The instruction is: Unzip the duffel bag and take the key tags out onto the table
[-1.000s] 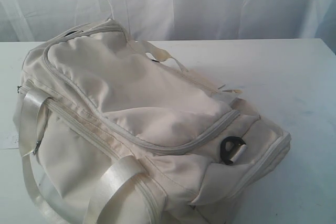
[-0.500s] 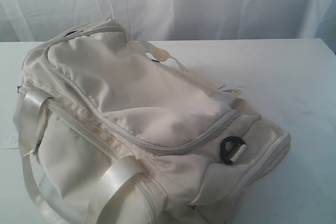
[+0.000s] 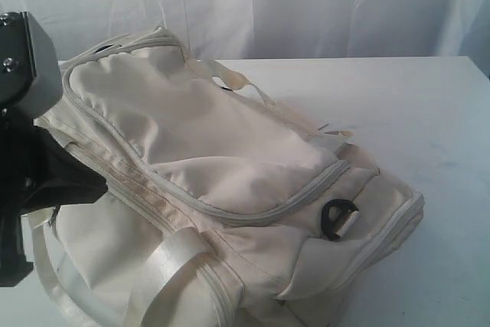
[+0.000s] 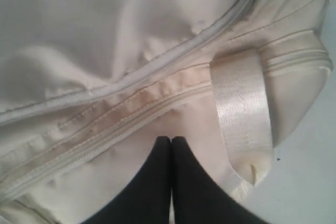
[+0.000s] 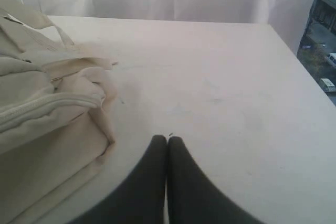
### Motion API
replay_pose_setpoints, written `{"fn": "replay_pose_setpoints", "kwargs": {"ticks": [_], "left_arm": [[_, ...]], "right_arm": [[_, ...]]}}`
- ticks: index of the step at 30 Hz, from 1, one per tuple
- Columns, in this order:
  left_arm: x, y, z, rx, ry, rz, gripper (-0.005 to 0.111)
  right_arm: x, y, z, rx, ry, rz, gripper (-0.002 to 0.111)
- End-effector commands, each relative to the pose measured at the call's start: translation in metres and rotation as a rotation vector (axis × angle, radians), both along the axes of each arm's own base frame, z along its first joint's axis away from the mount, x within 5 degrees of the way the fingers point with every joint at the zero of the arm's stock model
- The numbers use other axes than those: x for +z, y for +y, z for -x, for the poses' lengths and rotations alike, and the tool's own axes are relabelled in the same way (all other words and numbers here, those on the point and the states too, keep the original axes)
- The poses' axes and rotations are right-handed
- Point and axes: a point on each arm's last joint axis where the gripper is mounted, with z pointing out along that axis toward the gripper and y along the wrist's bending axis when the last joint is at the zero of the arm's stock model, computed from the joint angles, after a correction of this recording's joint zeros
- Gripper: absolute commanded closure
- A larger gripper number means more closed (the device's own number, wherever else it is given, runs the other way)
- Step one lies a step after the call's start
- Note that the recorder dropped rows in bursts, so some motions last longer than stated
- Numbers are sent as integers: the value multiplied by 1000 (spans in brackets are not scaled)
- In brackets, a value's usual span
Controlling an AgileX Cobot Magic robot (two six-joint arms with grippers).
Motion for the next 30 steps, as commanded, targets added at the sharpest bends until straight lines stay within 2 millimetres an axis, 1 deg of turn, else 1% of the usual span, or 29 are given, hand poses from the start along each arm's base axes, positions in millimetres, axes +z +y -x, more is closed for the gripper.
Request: {"fn": "replay_pose_setpoints", "kwargs": {"ticks": [1,3,7,11,13,14,15,16,18,22,25,28,30], "left_arm": [[-20,-6,-1,-35,-43,34,107],[-27,-10,3,-67,-62,49,107],[-42,-22,15,-190,-131,38,107],[-51,-25,20,-234,-180,25,106],[-52,-26,22,-248,-173,23,96],[-52,-26,22,-250,-165,23,86],[-52,-26,22,-251,-164,22,81],[-52,-27,23,-251,-153,27,73],[-51,-28,24,-237,-130,57,64],[-52,-28,24,-235,-128,59,54],[-57,-28,25,-230,-138,56,39],[-59,-31,28,-238,-155,70,32],[-59,-33,31,-256,-158,73,31]], "right_arm": [[-1,0,0,0,-10,2,108],[-1,0,0,0,-10,2,108],[-1,0,0,0,-10,2,108],[-1,0,0,0,-10,2,108],[-1,0,0,0,-10,2,108],[-1,0,0,0,-10,2,108],[-1,0,0,0,-10,2,108],[-1,0,0,0,-10,2,108],[-1,0,0,0,-10,2,108],[-1,0,0,0,-10,2,108],[-1,0,0,0,-10,2,108],[-1,0,0,0,-10,2,108],[0,0,0,0,-14,1,108]]}}
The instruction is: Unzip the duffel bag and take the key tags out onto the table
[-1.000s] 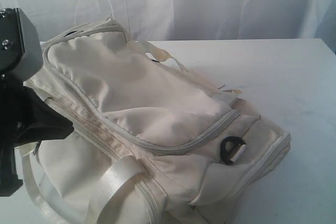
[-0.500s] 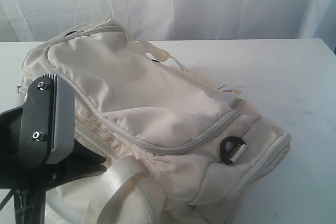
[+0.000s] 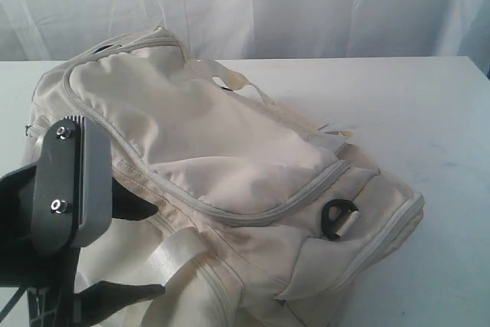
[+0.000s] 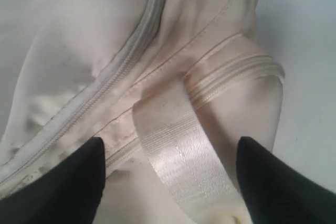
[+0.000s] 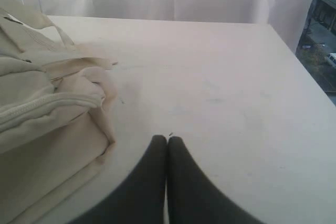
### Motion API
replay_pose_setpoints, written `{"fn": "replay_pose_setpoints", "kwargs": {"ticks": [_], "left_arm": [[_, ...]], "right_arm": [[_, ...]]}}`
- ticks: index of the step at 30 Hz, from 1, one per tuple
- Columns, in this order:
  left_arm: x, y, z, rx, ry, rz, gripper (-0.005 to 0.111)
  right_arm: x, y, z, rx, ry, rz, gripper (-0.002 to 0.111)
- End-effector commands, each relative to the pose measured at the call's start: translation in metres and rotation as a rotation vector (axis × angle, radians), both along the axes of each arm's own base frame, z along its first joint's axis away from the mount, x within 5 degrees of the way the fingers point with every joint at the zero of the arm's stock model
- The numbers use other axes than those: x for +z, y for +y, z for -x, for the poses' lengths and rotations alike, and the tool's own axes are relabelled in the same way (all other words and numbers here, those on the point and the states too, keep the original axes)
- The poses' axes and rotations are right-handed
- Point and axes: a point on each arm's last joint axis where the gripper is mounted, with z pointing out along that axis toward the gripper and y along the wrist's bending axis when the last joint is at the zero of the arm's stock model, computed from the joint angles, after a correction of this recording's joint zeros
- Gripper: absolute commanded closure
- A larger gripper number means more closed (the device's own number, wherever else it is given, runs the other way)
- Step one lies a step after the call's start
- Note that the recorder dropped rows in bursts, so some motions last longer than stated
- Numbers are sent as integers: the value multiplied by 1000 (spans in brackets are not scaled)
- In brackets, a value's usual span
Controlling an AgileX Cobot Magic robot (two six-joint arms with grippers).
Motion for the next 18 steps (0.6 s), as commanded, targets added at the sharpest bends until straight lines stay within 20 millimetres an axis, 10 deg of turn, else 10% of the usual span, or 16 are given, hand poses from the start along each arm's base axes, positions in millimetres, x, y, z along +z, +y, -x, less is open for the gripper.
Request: {"fn": "replay_pose_setpoints", "kwargs": {"ticks": [1,18], "left_arm": [[-2,-5,8,-31,9,16,31],[-1,-6,7,-27,-11,30,31]], "right_arm": [[0,0,0,-1,-16,1,108],[65,-8,9,-72,-743,-137,108]]}}
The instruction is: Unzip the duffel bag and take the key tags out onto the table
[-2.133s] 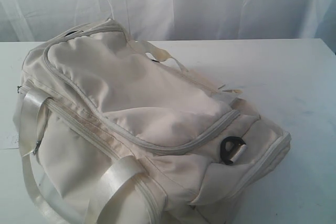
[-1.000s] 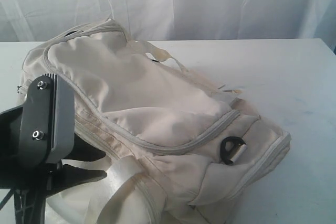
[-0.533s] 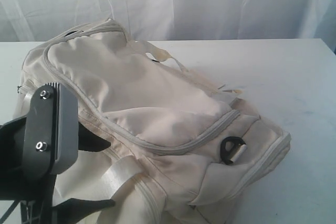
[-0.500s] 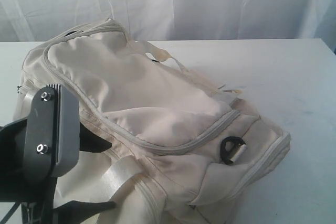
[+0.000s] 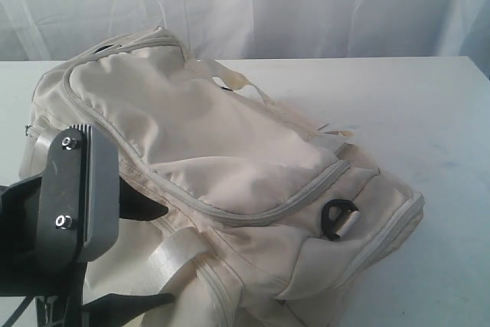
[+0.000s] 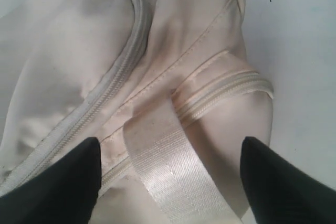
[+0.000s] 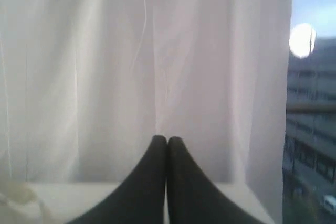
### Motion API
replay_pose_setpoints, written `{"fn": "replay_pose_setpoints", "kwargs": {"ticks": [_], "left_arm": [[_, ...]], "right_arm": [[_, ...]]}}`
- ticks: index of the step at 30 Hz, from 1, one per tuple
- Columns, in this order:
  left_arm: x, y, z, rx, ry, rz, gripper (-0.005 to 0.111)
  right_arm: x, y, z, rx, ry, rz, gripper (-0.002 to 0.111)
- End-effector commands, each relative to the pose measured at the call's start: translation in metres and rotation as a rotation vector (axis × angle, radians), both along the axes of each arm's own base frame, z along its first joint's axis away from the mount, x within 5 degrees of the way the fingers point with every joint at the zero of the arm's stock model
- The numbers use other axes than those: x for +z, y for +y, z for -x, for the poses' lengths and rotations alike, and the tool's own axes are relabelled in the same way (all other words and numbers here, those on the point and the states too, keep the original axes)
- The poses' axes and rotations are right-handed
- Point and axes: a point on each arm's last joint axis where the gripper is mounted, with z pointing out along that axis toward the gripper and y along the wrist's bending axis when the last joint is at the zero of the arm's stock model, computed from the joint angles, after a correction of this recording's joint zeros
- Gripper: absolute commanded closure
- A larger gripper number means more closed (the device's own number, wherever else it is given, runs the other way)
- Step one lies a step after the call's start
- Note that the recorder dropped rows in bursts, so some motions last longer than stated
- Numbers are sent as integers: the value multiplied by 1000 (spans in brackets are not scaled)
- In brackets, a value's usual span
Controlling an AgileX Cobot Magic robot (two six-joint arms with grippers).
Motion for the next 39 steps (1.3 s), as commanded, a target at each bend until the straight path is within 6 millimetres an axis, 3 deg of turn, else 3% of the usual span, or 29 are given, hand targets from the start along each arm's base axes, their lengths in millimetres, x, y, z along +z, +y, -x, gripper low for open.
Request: {"fn": "replay_pose_setpoints", "kwargs": {"ticks": [1,4,7,13,17,21,28,35,39], "left_arm": [[0,-1,2,0,19,11,31],[3,-2,2,13,33,37,31],[11,-5,1,28,63,90,31],[42,-18,3,-37,77,171,31],[46,-41,9,-164,58,146,29],[39,-71,10,-267,1,94,24],[14,-106,-6,-269,0,17,24],[-12,-115,-12,-307,-3,-103,25],[-17,-114,-13,-288,40,-139,39]], "right_arm": [[21,-4,10,-12,-253,-71,108],[28,-5,14,49,-329,-221,108],[26,-5,13,158,-274,-434,108],[10,-2,4,138,-69,-416,108],[8,-2,3,136,-52,-414,108],[8,-2,3,136,-52,-414,108],[8,-1,3,141,-46,-429,108],[8,-1,3,141,-46,-429,108],[8,-1,3,154,-39,-466,108]]}}
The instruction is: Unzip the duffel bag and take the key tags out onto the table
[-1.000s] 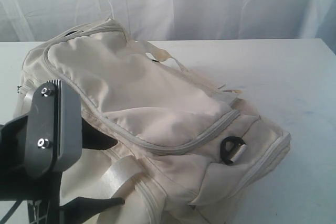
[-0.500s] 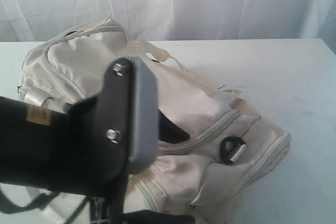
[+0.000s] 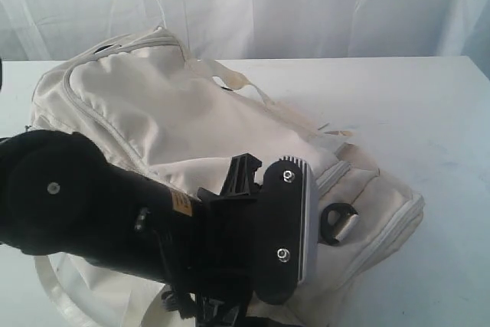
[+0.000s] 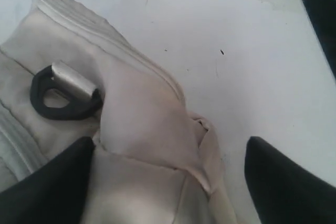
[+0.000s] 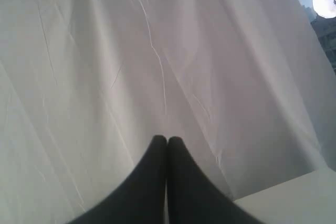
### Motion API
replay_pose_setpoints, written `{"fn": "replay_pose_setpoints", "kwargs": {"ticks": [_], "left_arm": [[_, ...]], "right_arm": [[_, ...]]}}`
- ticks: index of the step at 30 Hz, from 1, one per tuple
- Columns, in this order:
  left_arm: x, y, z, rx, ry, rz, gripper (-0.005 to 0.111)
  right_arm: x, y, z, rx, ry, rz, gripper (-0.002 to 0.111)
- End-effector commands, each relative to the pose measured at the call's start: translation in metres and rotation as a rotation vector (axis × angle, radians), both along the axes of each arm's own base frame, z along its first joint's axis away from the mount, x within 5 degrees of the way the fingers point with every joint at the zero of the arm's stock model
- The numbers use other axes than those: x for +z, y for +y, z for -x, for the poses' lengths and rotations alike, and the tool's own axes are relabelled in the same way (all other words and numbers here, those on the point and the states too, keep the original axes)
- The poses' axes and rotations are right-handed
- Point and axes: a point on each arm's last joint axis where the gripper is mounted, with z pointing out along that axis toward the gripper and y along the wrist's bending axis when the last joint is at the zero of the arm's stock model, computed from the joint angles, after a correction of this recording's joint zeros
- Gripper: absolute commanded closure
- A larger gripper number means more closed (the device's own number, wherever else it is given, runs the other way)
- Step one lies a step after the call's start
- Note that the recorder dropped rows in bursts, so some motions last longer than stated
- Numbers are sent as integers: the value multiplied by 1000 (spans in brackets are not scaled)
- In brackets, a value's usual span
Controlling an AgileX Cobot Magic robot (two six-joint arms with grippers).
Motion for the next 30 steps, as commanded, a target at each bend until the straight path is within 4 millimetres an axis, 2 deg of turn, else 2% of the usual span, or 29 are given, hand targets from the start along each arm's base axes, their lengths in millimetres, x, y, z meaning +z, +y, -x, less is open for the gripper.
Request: {"fn": "replay_pose_setpoints", "kwargs": {"ticks": [1,4,9,10,16,23,26,28,30], "left_arm": [[-6,2,3,8,48,-57,45],[-9,7,3,-6,29,-127,63],[-17,24,1,-12,-10,-333,104],[-19,28,0,-1,-23,-384,107],[-17,51,-13,126,-136,-593,107],[-12,54,-15,199,-151,-582,107],[-12,54,-15,202,-146,-579,107],[-12,53,-14,206,-128,-565,107],[-12,51,-13,208,-117,-545,107]], "right_arm": [[-1,0,0,23,10,-52,108],[-4,1,-1,29,43,-55,108],[-6,1,-2,44,105,-71,108],[-3,2,-2,48,136,-66,108],[22,8,-19,90,322,-40,108],[54,30,-65,183,581,31,108],[66,43,-81,228,698,125,108],[77,58,-97,302,869,306,108],[83,69,-106,380,933,446,108]]}}
